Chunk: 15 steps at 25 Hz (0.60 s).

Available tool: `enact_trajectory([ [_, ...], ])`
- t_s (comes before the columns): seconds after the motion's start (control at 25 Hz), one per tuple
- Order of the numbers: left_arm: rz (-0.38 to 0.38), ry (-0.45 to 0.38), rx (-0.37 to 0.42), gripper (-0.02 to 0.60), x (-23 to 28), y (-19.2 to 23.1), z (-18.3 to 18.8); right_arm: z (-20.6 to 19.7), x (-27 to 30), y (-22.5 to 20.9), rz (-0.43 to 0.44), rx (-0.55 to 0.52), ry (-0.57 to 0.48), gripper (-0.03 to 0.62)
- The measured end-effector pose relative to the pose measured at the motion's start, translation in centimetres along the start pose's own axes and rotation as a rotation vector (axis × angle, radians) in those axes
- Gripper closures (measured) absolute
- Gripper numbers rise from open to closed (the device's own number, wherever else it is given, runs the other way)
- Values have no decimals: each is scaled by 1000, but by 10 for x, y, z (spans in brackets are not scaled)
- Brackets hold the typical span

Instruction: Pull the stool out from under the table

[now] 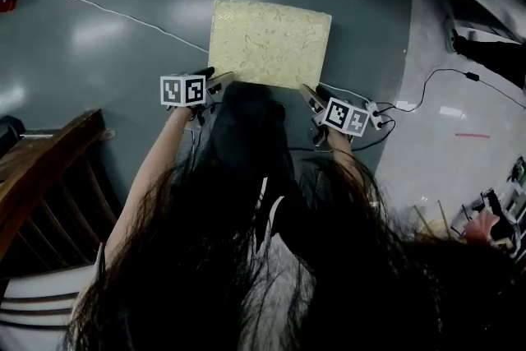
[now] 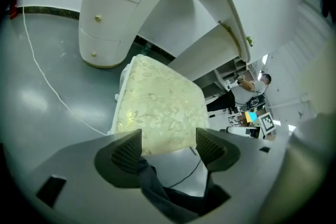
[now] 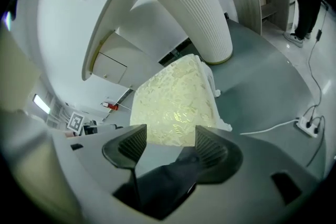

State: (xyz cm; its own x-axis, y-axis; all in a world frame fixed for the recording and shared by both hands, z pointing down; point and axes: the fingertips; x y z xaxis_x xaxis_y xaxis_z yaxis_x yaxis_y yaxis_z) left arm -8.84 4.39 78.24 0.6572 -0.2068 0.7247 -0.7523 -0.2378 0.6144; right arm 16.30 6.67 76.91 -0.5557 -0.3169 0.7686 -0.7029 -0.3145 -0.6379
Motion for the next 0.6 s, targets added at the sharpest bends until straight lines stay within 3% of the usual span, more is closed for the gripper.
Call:
enact_trajectory([
  [0.04,-12,-1,16,249,-1,-6,45,34,0,24,15,10,-3,301],
  [0.16,-22,-11,77,249,-5,-19,234,184,6,117,55,40,-12,303],
  [0.24,-40,-46,115,249,-14,-39,309,240,-3,159,81,40,-36,303],
  [0.4,-107,-144,151,249,-45,-92,331,248,-43,196,127,-8,-90,303],
  [0.6,-111,-236,242,249,-93,-147,353,251,-90,243,172,-130,-127,303],
])
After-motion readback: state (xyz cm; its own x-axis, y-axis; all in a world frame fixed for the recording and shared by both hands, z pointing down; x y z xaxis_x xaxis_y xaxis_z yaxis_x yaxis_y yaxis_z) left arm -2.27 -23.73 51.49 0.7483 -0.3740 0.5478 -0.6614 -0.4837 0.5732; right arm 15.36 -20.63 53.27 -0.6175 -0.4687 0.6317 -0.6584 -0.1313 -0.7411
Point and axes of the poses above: the fingertips, and each gripper's own axes: x forward along the fingers, y to its left, z out of its top, and after that the axes turned 12 degrees about x, right-handed
